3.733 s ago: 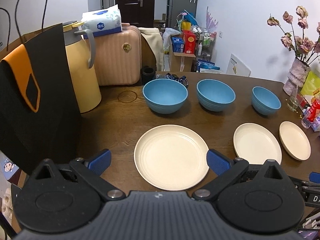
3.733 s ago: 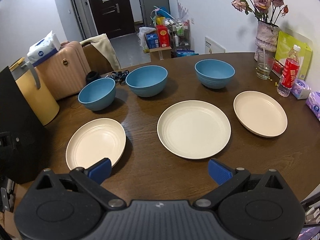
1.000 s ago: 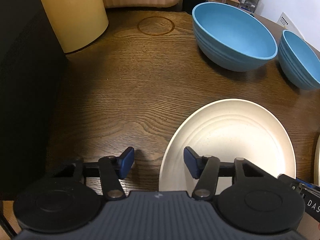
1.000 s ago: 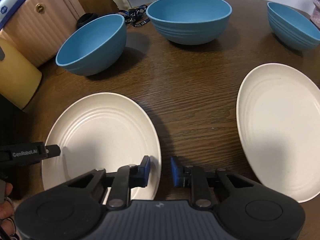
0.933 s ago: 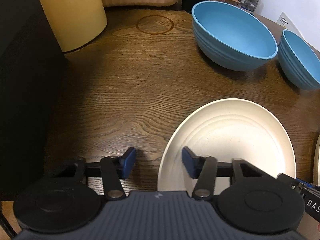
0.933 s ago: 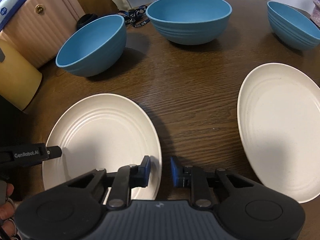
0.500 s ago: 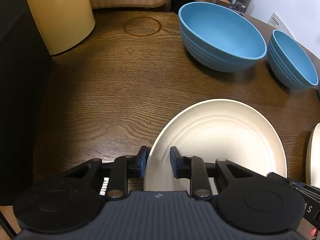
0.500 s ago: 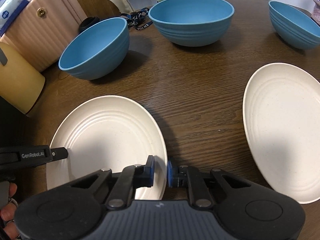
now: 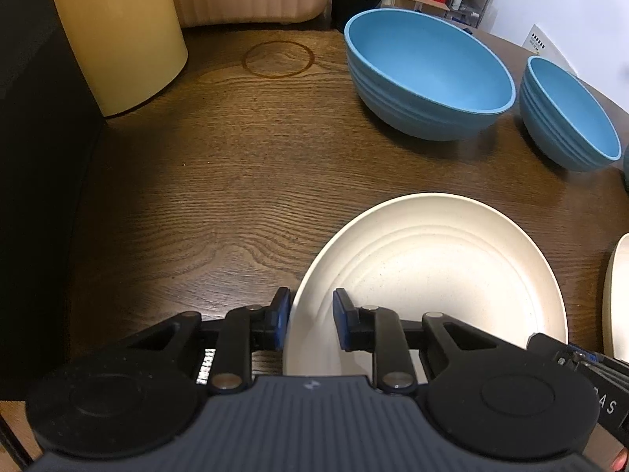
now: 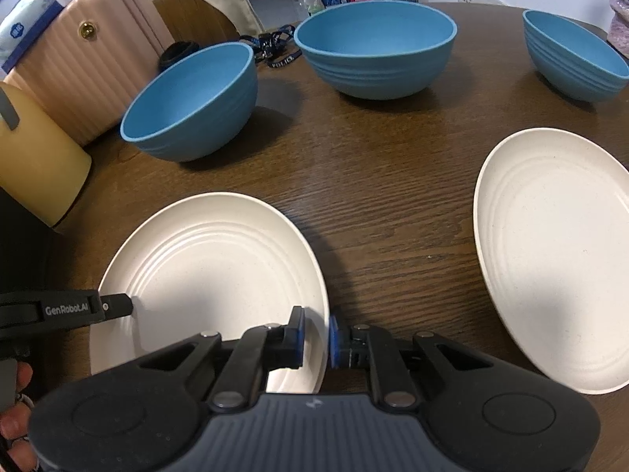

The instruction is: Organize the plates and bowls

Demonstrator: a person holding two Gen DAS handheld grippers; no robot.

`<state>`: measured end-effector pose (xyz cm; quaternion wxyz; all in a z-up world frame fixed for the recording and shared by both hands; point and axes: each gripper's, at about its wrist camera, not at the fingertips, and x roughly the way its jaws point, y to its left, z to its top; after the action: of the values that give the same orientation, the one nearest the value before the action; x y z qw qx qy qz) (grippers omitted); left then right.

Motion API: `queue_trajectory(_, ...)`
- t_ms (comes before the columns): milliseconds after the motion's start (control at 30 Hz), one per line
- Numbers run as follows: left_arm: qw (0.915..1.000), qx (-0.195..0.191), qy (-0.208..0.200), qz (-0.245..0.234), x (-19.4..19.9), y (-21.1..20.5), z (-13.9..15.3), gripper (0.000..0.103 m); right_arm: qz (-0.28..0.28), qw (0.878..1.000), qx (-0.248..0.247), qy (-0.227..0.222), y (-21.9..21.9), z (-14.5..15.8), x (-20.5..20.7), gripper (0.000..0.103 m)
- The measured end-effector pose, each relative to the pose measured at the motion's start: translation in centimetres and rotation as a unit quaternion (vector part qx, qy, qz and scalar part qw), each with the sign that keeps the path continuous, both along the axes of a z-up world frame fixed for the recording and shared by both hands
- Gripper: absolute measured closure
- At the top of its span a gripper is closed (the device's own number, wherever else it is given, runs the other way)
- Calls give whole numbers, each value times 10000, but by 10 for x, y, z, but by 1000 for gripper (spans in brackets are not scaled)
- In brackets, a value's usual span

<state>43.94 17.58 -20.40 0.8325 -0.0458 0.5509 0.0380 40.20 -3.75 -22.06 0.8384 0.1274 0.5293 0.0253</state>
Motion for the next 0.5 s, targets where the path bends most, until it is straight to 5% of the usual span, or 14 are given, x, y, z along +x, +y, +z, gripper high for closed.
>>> queue_trajectory(500,9999,-71,-40,-77,-26,-2,15,79,-70,9996,76,-270,-12,25,-27,91)
